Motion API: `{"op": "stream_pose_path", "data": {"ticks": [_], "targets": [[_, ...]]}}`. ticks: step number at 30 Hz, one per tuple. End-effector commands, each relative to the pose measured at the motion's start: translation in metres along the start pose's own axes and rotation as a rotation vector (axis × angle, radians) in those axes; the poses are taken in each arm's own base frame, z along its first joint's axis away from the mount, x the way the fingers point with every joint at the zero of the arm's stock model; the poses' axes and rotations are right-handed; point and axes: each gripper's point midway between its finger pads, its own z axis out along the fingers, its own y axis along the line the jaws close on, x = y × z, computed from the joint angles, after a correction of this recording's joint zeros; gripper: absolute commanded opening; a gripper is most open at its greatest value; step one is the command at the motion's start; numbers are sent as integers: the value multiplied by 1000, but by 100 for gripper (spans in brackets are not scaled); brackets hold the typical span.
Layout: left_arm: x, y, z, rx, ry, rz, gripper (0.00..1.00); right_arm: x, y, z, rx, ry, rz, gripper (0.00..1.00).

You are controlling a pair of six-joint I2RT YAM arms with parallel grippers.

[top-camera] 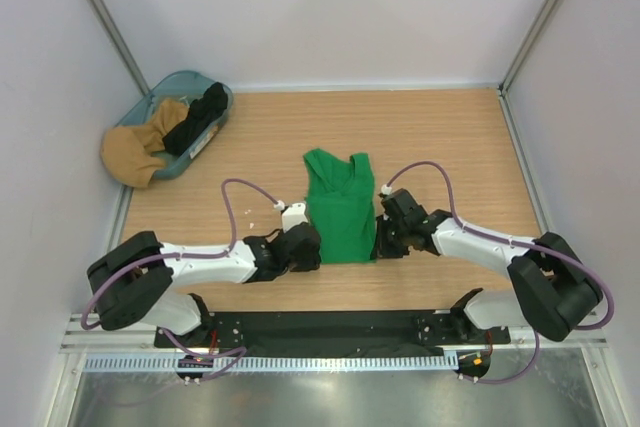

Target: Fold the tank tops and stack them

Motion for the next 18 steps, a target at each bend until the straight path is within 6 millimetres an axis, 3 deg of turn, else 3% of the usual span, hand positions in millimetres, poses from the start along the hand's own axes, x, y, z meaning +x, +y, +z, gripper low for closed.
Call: {"op": "stream_pose_path", "data": {"ticks": [1, 3, 6, 9, 10, 15, 18], "targets": [[3, -3, 2, -5, 17, 42, 40, -4, 1, -10, 17, -21, -1, 1], [3, -6, 3, 4, 21, 40, 38, -4, 0, -12, 24, -23, 0, 1], [4, -10, 5, 11, 28, 45, 28, -4, -1, -13, 33, -20, 0, 1], [7, -17, 7, 30, 50, 56, 10, -4, 0, -15, 38, -18, 0, 1], [8, -19, 5, 38, 57, 60, 0, -5, -1, -16, 44, -18, 1, 1], [9, -17, -17, 56, 92, 48, 0, -9, -1, -37, 65, -34, -3, 1], [7, -27, -34, 106, 118, 34, 0, -9, 4, -50, 44, -42, -4, 1]]}}
